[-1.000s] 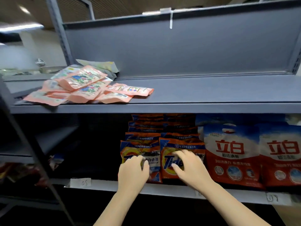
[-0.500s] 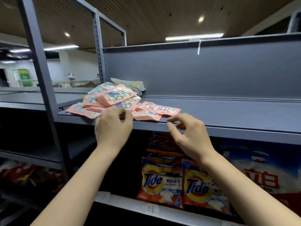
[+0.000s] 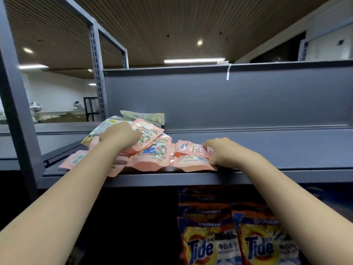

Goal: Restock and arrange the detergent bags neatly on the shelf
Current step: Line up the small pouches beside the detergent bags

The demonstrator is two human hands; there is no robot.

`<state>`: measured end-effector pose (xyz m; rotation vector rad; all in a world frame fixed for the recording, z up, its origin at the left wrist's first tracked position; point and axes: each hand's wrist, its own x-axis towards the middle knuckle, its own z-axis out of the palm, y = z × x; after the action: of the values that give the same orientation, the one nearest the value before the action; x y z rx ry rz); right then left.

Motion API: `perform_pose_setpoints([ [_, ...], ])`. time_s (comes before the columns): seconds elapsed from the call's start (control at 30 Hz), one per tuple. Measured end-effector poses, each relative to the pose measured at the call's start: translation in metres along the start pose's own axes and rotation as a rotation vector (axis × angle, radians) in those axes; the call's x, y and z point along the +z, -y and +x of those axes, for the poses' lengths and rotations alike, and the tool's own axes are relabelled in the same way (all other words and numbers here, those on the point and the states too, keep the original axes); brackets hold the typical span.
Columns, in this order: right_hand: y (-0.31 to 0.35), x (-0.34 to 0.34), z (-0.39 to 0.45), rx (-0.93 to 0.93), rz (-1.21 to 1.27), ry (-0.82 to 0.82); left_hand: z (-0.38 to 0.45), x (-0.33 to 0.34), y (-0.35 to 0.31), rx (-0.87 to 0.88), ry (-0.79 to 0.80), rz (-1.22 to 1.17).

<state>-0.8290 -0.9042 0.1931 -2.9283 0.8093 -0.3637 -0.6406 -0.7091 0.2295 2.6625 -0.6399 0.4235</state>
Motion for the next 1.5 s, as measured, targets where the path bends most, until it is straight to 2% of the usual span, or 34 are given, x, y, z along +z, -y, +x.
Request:
perform_pose_setpoints([
  [0.1,0.006,-0.001,0.006,0.028,-0.022,0.049,0.024,0.006,0.008,-0.001,0.024,0.04],
  [0.27,0.01,0.018,0.007,0.083,-0.099,-0.069,0.046,0.01,0.013,-0.044,0.082,0.069],
  [0.33,0.008,0.023,0.007,0.13,-0.097,-0.119,0.051,0.014,0.013,-0.042,0.094,-0.011],
  [0.5,0.003,0.025,0.006,0.174,-0.187,-0.229,0.056,0.014,0.01,-0.092,0.126,-0.424],
  [0.63,0.001,0.019,-0.005,0.288,-0.028,-0.462,0.048,0.008,0.008,-0.106,0.063,-0.62],
  [0.73,-0.005,0.017,-0.019,0.344,0.098,-0.678,0.039,0.004,0.011,-0.056,-0.049,-0.725],
  [0.87,-0.012,0.019,-0.039,0.304,0.385,-0.925,0.016,0.001,0.012,0.002,-0.257,-0.876],
  [1.0,-0.011,0.017,-0.061,0.287,0.552,-1.103,-0.01,0.005,0.007,0.024,-0.411,-1.146],
  [1.13,-0.007,0.022,-0.083,0.284,0.601,-1.26,-0.043,0.006,0.006,0.004,-0.457,-1.375],
  [1.2,-0.002,0.028,-0.095,0.24,0.624,-1.322,-0.061,0.01,0.007,-0.006,-0.426,-1.508],
  [1.3,0.001,0.046,-0.111,0.131,0.636,-1.33,-0.088,0.024,0.008,-0.014,-0.368,-1.589],
  [1.5,0.0,0.103,-0.131,-0.05,0.644,-1.141,-0.13,0.073,0.023,-0.1,-0.31,-1.593],
])
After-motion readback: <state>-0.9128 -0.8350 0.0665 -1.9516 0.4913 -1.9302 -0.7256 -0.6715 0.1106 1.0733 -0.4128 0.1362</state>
